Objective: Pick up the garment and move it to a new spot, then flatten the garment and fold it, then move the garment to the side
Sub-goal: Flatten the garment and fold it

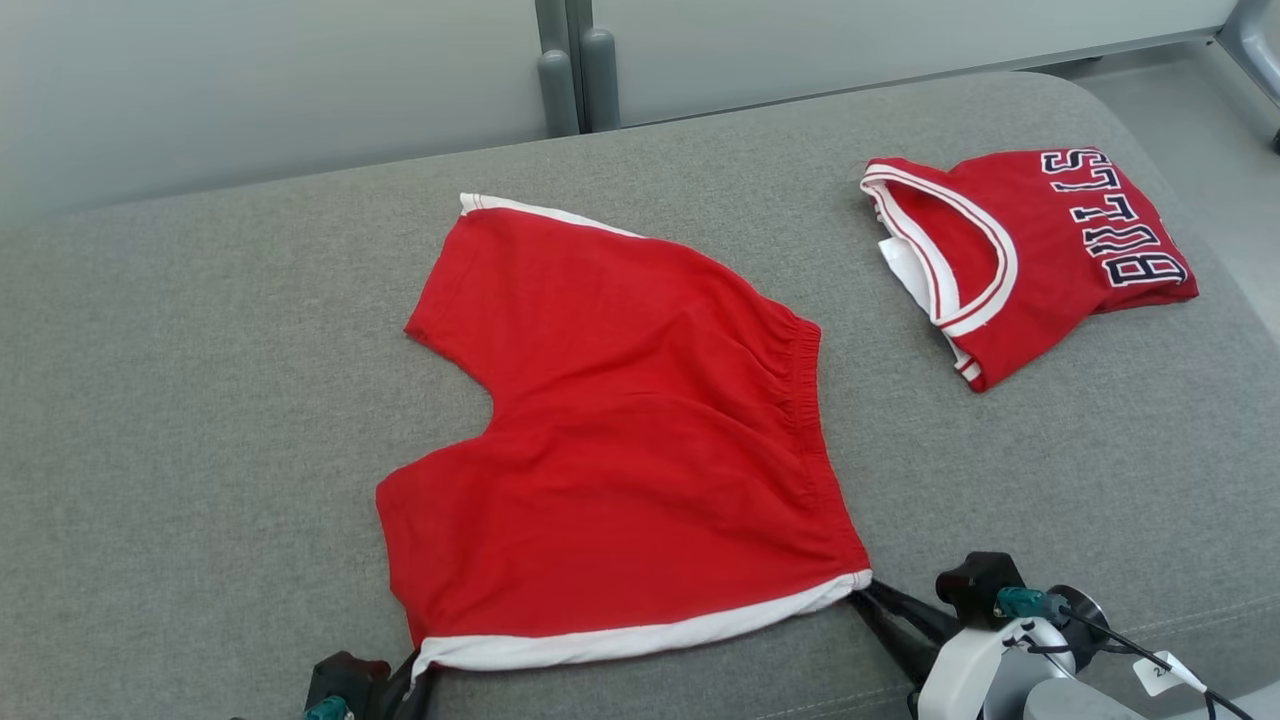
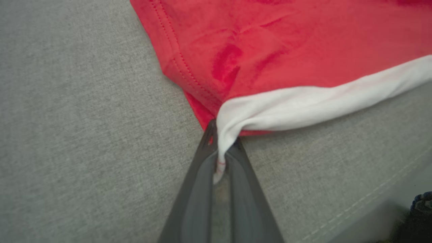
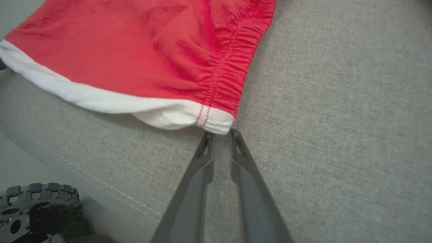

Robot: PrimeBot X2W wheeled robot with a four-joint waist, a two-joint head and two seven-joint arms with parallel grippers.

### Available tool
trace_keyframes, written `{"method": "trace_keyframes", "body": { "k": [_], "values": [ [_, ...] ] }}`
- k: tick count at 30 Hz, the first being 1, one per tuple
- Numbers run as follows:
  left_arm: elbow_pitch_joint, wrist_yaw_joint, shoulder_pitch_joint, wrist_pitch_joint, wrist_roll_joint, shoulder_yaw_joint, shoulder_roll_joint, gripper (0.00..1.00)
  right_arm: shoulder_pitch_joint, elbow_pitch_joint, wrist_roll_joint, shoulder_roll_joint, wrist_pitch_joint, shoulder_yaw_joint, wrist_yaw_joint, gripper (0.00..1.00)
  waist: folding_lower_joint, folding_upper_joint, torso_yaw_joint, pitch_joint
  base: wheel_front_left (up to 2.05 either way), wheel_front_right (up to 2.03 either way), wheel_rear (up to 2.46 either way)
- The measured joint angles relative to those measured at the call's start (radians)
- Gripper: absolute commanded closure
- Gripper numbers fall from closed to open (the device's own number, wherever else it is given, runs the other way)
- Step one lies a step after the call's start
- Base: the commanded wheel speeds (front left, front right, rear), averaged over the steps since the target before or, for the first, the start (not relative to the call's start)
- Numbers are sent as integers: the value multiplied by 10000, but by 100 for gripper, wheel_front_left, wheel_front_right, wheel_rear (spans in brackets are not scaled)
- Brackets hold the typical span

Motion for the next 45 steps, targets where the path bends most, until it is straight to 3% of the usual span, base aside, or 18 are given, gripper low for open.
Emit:
{"method": "trace_keyframes", "body": {
  "k": [2,4,15,26,31,38,45],
  "values": [
    [8,-29,-16,-2,-56,44,-13,57,-12,65,-2,27,0,0,0,0,0,0,-3,25,0,0,0],
    [12,-77,-16,-19,-105,67,-17,0,-17,123,-2,0,-2,-12,0,0,0,0,0,45,0,0,0],
    [-52,-104,95,-178,-341,395,121,0,-9,-40,-17,-351,-86,-663,-46,0,0,0,15,46,0,0,0],
    [-466,56,870,-274,-552,1078,637,0,268,-1233,-196,-1216,-90,-1852,-650,0,0,0,101,-160,0,0,0],
    [-1181,111,886,-337,-656,1638,644,0,219,-2105,-462,-1262,-94,-2487,-966,0,0,0,128,-355,0,0,0],
    [-2431,150,148,-366,-648,2161,96,0,-94,-3198,-665,-1081,-119,-3139,-1327,0,0,0,67,-681,0,0,0],
    [-3166,251,-12,-366,-652,2899,-573,0,-170,-3904,-690,-454,-123,-3718,-1774,0,0,0,-101,-862,0,0,0]
  ]
}}
